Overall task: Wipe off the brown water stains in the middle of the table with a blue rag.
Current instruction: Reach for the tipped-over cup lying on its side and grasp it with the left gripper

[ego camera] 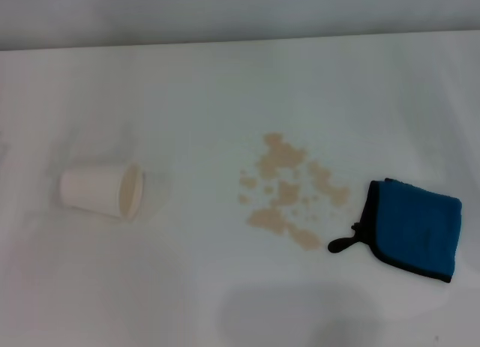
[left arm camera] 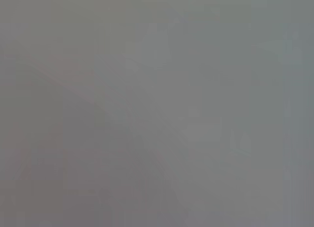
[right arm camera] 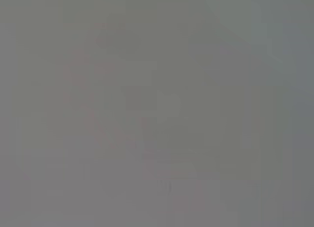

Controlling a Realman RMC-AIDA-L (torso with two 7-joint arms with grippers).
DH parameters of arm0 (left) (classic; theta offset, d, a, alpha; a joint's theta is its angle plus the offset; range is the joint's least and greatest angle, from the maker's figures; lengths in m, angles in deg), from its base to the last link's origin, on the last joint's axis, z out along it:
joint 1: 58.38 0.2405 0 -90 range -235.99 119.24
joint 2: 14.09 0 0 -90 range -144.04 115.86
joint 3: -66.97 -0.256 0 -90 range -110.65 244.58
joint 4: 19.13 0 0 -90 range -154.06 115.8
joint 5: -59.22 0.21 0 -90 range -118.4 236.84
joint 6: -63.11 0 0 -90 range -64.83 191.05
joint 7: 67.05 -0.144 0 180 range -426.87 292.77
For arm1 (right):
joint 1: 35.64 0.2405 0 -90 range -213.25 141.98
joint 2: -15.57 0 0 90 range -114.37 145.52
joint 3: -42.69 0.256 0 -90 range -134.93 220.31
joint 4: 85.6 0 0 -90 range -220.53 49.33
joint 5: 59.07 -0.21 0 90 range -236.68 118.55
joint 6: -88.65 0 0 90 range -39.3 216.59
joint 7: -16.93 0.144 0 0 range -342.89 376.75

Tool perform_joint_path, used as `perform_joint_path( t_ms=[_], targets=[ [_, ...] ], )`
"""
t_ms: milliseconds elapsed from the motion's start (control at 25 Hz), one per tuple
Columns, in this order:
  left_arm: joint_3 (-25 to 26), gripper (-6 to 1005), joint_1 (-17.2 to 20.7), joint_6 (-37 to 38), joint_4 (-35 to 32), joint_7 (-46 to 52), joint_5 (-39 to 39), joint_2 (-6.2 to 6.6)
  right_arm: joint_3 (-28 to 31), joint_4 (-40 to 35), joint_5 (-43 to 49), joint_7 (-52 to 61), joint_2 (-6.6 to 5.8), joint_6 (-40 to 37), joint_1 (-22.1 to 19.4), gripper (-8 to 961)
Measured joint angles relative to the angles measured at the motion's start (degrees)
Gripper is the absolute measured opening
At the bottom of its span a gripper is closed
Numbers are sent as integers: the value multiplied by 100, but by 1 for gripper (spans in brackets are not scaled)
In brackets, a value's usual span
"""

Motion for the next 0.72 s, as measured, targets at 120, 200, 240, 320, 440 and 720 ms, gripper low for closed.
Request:
perform_joint_path(
  t_ms=[120,200,240,320,440,720],
  targets=[
    [0,861,-18,1,-1,-4,0,3,-20,-3,1,0,12,7,-2,477],
    [0,861,-18,4,5,-11,0,4,-28,-6,2,6,25,68,-17,477],
    [0,861,-18,4,5,-11,0,4,-31,-6,3,13,29,105,-33,477],
    [0,861,-18,7,10,-13,0,5,-35,-1,4,31,33,177,-66,477],
    [0,860,-10,9,1,4,0,4,-43,5,6,39,40,200,-75,478],
    [-29,860,56,-107,8,39,34,-3,-243,16,11,58,43,176,-71,478]
  ],
)
